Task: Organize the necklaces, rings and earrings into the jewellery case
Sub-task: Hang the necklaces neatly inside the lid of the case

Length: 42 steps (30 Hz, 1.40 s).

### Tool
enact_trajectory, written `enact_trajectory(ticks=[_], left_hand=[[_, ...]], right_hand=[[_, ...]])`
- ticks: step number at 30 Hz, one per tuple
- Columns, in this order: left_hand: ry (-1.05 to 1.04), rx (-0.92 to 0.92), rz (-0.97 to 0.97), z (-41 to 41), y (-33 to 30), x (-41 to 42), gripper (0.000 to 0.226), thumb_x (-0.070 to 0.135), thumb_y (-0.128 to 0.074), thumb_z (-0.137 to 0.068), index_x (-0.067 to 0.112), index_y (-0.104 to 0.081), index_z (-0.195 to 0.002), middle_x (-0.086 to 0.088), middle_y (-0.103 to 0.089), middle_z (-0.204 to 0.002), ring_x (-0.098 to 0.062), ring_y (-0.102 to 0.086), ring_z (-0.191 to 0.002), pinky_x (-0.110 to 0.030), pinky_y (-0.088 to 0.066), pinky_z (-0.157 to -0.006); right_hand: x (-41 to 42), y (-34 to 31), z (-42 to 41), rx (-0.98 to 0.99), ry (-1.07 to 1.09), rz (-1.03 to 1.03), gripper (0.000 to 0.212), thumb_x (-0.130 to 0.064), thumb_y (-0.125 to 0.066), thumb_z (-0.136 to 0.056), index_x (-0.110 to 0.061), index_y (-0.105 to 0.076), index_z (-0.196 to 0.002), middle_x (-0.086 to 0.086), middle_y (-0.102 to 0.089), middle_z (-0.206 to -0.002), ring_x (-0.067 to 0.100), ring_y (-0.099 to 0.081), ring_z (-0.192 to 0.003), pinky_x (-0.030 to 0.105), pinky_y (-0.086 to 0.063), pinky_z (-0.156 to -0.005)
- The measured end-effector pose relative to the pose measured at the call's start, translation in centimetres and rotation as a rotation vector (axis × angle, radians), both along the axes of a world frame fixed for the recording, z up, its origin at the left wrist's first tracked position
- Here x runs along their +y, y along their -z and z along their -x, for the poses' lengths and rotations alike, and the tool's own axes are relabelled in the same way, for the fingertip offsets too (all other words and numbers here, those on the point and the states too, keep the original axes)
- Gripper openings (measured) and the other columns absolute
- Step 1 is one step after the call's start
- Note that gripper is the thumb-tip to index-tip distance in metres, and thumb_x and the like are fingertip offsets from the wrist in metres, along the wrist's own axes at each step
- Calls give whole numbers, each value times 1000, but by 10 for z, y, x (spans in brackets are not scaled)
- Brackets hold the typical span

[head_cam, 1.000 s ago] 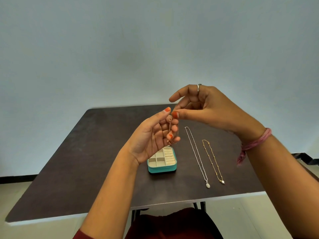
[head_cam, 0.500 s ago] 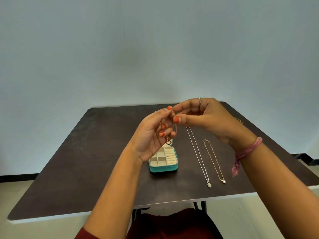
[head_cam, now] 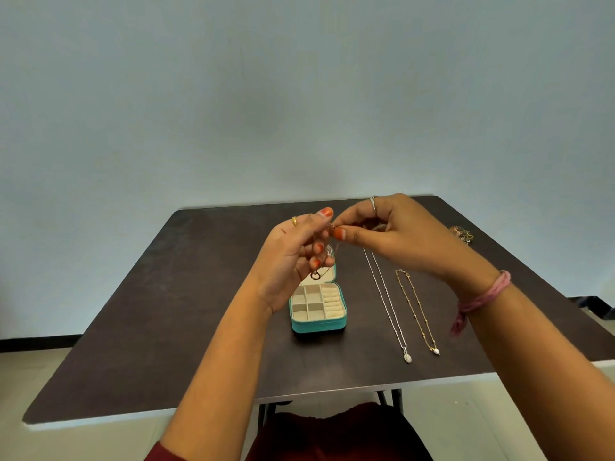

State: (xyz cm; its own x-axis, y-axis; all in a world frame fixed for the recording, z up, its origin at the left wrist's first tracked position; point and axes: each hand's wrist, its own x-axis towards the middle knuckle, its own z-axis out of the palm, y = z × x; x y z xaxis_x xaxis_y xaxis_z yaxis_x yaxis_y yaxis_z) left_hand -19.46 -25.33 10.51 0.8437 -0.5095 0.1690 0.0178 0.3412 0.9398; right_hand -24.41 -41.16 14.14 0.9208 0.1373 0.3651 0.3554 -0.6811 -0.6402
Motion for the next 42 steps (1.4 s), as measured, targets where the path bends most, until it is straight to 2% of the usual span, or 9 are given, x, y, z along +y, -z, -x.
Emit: enact_trajectory(ticks=[7, 10, 15, 21, 26, 32, 36, 40, 42], left_hand=[[11, 16, 166, 4, 10, -7, 17, 26, -62, -75, 12, -68, -67, 2, -54, -51, -7, -49, -43, -20, -53, -54], [26, 24, 220, 3, 14, -7, 14, 23, -62, -76, 9, -65, -76, 1, -59, -57, -8, -56, -48, -21, -55, -60], [16, 40, 225, 1, 16, -4, 15, 24, -61, -80, 11, -67, -75, 3, -55, -55, -6, -50, -47, -19, -53, -58], [-5, 78, 250, -1, 16, -9, 17, 25, -60, -79, 9, -67, -80, 5, -45, -49, -3, -36, -42, -20, -47, -55], [-10, 58, 237, -3, 19, -5, 15, 22, -61, -80, 10, -63, -89, 6, -52, -55, -4, -42, -47, -21, -49, -61], [-7, 54, 200, -4, 26, -3, 17, 16, -65, -74, 11, -66, -90, 0, -60, -65, -10, -55, -60, -24, -54, -67], [26, 143, 276, -6, 31, -6, 21, 6, -63, -75, 9, -68, -95, -2, -67, -73, -11, -63, -66, -25, -57, -70], [45, 220, 377, -6, 35, -8, 29, 2, -61, -76, 11, -71, -102, -3, -71, -87, -11, -68, -77, -25, -58, -73], [44, 244, 420, -6, 37, -9, 34, -1, -60, -76, 11, -70, -106, -4, -71, -93, -12, -68, -83, -25, -58, -74]], right_hand=[[3, 0, 1, 258, -81, -481, 17, -8, -57, -89, -13, -70, -81, -1, -69, -80, 5, -51, -65, 20, -43, -61], [3, 1, 0, 302, -76, -582, 15, -6, -56, -89, -11, -69, -82, -5, -68, -73, 5, -50, -63, 16, -45, -58], [3, 6, -3, 259, -107, -585, 6, -11, -67, -82, -14, -71, -86, -1, -70, -80, 5, -56, -69, 14, -45, -57], [9, 10, -5, 186, -79, -589, 27, -2, -71, -79, -5, -67, -105, 3, -73, -84, 1, -67, -73, 7, -44, -54], [6, 1, -4, 205, -73, -483, 23, -5, -70, -80, -6, -71, -103, 2, -74, -86, -3, -66, -75, 6, -44, -60], [-1, -11, -7, 131, 50, -170, 6, -20, -73, -80, -22, -74, -86, -4, -75, -83, 6, -69, -84, 25, -55, -82], [1, -13, -10, 104, 53, -171, 4, -21, -70, -84, -22, -73, -86, -7, -73, -79, -2, -65, -73, 13, -48, -67], [6, -11, -12, 89, 52, -189, 5, -17, -68, -86, -17, -72, -88, -5, -73, -81, 0, -66, -75, 12, -50, -68], [9, -11, -13, 89, 54, -216, 5, -15, -67, -86, -17, -72, -87, -7, -71, -76, -5, -64, -69, 9, -46, -61]])
